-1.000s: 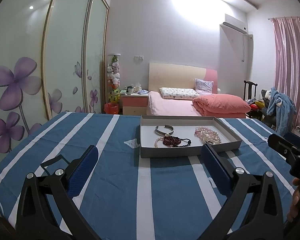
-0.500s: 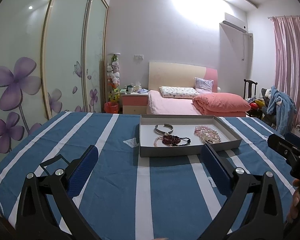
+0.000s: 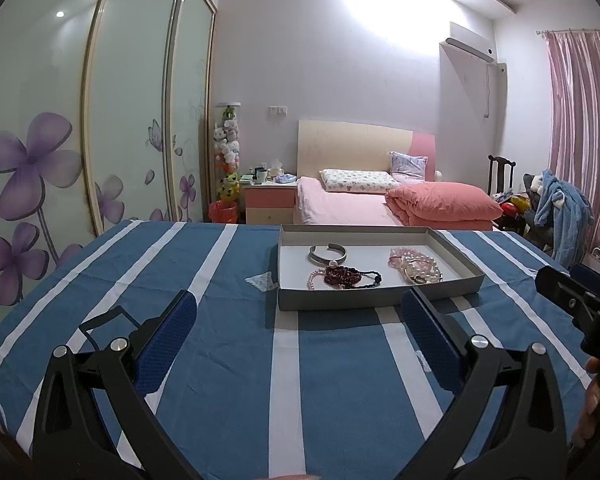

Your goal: Organize jewelry

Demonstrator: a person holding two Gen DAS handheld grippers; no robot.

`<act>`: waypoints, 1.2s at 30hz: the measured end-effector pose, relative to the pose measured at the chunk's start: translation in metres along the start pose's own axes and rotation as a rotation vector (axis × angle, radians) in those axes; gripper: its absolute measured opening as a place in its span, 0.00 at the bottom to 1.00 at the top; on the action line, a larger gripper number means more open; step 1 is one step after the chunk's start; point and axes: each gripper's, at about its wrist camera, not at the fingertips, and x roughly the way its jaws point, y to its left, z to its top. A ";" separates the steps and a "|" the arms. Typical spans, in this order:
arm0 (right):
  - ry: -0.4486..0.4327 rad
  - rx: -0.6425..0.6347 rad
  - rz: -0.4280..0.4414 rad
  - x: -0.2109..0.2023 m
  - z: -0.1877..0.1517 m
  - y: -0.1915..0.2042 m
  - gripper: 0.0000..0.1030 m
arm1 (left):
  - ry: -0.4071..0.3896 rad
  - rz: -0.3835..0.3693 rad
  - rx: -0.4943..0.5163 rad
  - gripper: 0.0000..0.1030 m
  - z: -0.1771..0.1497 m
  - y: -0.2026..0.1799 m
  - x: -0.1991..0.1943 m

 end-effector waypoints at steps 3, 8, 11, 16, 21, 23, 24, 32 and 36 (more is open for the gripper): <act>0.000 0.000 0.000 0.000 0.000 0.000 0.96 | 0.000 0.001 0.001 0.98 0.000 0.000 -0.001; 0.001 0.001 0.000 0.000 0.000 0.000 0.96 | 0.003 -0.001 0.002 0.98 0.000 0.000 0.000; 0.002 0.001 -0.001 0.001 -0.001 0.000 0.96 | 0.006 -0.003 0.004 0.98 0.000 -0.001 0.002; 0.005 0.004 -0.001 0.002 -0.004 0.000 0.96 | 0.009 -0.003 0.006 0.98 0.001 -0.001 0.002; 0.006 0.004 0.000 0.003 -0.003 -0.001 0.96 | 0.009 -0.004 0.007 0.98 0.001 -0.001 0.002; 0.006 0.004 0.000 0.003 -0.003 -0.001 0.96 | 0.009 -0.003 0.006 0.98 0.001 -0.001 0.002; 0.007 0.004 0.000 0.003 -0.004 -0.001 0.96 | 0.010 -0.004 0.007 0.98 0.001 -0.001 0.002; 0.010 0.006 0.001 0.005 -0.008 0.000 0.96 | 0.011 -0.004 0.007 0.98 0.001 -0.002 0.002; 0.012 0.007 0.001 0.005 -0.008 0.000 0.96 | 0.013 -0.005 0.007 0.98 0.001 -0.003 0.001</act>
